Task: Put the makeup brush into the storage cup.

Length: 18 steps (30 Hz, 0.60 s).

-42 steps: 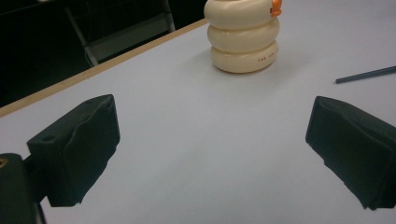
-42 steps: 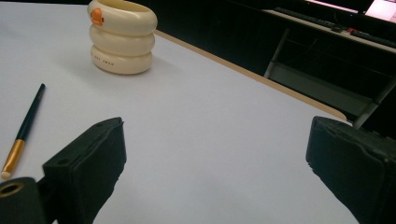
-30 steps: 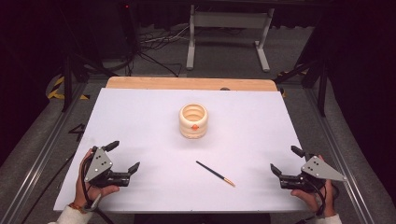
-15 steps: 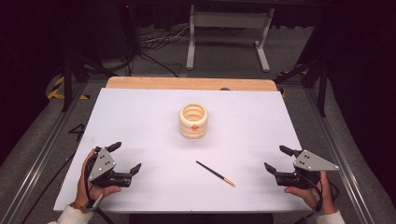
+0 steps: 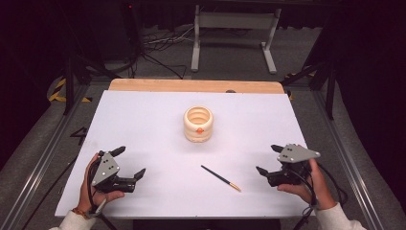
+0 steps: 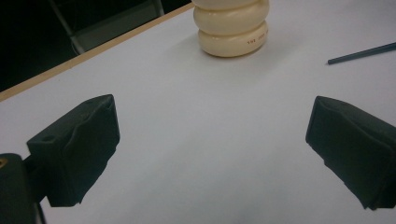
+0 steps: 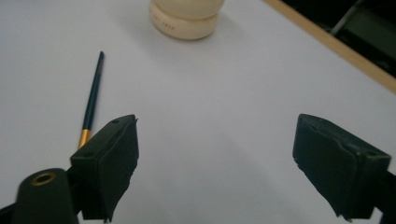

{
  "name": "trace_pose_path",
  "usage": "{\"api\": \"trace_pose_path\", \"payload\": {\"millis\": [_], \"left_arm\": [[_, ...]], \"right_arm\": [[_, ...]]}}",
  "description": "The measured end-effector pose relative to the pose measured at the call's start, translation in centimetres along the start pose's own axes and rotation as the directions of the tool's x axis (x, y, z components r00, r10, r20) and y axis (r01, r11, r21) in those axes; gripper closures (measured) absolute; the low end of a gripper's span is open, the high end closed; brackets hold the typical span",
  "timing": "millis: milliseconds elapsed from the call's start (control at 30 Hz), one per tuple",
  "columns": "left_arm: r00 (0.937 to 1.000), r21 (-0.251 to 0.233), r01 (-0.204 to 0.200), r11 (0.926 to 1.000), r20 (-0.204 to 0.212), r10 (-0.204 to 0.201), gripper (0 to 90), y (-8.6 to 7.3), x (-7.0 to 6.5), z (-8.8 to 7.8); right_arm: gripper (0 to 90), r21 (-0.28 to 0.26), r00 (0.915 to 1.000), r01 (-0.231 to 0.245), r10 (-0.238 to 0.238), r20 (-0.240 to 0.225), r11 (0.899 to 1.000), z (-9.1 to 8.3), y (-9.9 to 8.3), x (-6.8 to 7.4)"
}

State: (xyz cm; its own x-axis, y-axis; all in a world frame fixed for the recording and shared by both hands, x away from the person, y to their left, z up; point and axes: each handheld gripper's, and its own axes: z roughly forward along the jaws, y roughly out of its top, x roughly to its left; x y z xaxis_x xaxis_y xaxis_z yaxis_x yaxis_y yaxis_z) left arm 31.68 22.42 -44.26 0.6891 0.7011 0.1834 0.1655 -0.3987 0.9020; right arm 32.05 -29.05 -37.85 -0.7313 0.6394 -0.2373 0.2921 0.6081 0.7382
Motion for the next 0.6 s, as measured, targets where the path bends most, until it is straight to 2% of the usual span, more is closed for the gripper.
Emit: {"api": "trace_pose_path", "payload": {"millis": [33, 100, 233, 300, 400, 500, 533, 567, 600], "left_arm": [[0.9999, 0.007, -0.008, 0.9999, 0.007, 0.008, 3.5, 0.0, -0.1, 0.1], [0.9999, 0.008, -0.008, 0.9999, 0.010, 0.008, 3.5, 0.0, -0.1, 0.1], [0.9998, 0.010, -0.008, 0.9999, 0.016, 0.008, 3.5, 0.0, -0.2, 0.1], [0.9998, 0.012, -0.007, 0.9999, 0.020, 0.006, 3.5, -0.1, -0.2, 0.1], [0.9997, 0.016, -0.007, 0.9998, 0.023, 0.007, 3.6, -0.1, -0.2, 0.2], [0.9996, 0.024, -0.014, 0.9996, 0.025, 0.013, 3.7, -0.1, -0.2, 0.3], [0.9995, 0.025, -0.015, 0.9996, 0.027, 0.015, 3.7, -0.1, -0.2, 0.3], [0.9996, 0.026, -0.014, 0.9996, 0.026, 0.013, 3.7, -0.1, -0.2, 0.3], [0.9995, 0.027, -0.012, 0.9996, 0.028, 0.012, 3.7, -0.1, -0.2, 0.4]], "right_arm": [[14.3, 0.042, 0.9997, 0.019, -0.018, -0.018, 0.999, 0.6, 0.8, 0.3], [13.3, 0.091, 0.9987, 0.045, -0.043, -0.028, 0.995, 1.3, 1.7, 0.7], [11.8, 0.130, 0.9964, 0.071, -0.064, -0.056, 0.989, 2.1, 2.6, 1.2], [15.2, 0.172, 0.9919, 0.109, -0.096, -0.084, 0.979, 2.8, 3.4, 1.8], [15.6, 0.257, 0.9814, 0.163, -0.130, -0.141, 0.953, 4.1, 4.4, 2.8], [15.6, 0.335, 0.9746, 0.187, -0.132, -0.181, 0.923, 5.3, 5.0, 3.5], [15.6, 0.335, 0.9746, 0.187, -0.132, -0.181, 0.923, 5.3, 5.0, 3.5], [16.2, 0.361, 0.9696, 0.201, -0.132, -0.206, 0.911, 5.8, 5.0, 3.7], [19.1, 0.397, 0.9639, 0.221, -0.138, -0.228, 0.891, 6.7, 5.2, 4.0]]}}
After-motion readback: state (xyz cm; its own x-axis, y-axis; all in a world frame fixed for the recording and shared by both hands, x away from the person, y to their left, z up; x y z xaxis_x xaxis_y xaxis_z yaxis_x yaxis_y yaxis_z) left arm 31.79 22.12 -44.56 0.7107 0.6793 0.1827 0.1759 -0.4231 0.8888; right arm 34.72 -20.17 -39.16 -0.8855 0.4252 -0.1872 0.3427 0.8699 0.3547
